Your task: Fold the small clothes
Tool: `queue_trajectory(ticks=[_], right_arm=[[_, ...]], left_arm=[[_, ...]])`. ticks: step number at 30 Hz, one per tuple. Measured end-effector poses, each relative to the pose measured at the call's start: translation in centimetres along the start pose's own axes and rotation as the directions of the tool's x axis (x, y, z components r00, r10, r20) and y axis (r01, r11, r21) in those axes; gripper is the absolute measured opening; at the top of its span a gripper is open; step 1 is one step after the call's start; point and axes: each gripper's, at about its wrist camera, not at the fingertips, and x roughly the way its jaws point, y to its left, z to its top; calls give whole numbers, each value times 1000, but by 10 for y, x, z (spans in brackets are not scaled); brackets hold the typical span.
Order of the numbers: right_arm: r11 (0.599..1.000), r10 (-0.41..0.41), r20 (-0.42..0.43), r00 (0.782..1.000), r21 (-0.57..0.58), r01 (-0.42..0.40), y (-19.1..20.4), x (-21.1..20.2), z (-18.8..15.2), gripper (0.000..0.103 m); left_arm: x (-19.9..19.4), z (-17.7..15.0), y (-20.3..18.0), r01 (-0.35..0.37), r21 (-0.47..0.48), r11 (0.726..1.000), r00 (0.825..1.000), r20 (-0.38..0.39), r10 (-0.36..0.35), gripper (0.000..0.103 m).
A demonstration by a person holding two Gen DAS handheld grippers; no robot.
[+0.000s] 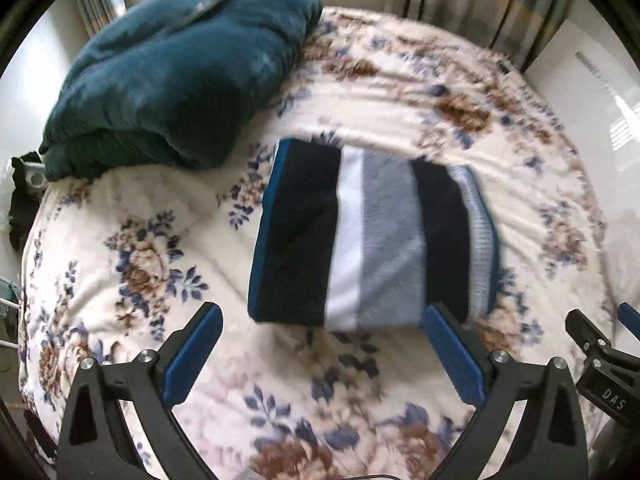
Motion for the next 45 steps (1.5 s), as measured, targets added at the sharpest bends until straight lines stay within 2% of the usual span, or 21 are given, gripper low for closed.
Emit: queue_trajectory(ticks=[9, 15, 22, 28, 33, 38, 45], right_arm=[[1000, -21, 173, 985, 17, 18, -39, -181, -38, 103], [999, -25, 277, 961, 40, 15, -63, -293, -74, 103], [1000, -3, 382, 924, 22, -6, -77, -394, -111, 103], [999, 32, 434, 900, 16, -43, -86, -452, -140, 103], [998, 51, 473, 880, 11, -64, -92, -489, -163, 103], [998, 50, 501, 864, 1, -58, -93, -512, -175, 103], [998, 55, 504, 862, 1, -65, -95, -521, -183, 103]], left_arm=[[-159, -36, -24, 3, 50, 999, 990, 138, -10, 103], [-245, -67, -27, 12, 38, 999, 980, 200, -20, 103], [-333, -101, -29, 1, 26, 1000, 954, 298, -8, 103], [-388, -127, -27, -8, 13, 1000, 930, 366, 3, 103], [-411, -145, -29, -13, 28, 1000, 919, 393, 1, 103], [-423, -156, -29, -6, 22, 1000, 914, 406, -4, 103], [-432, -165, -30, 0, 13, 1000, 907, 422, -5, 103]])
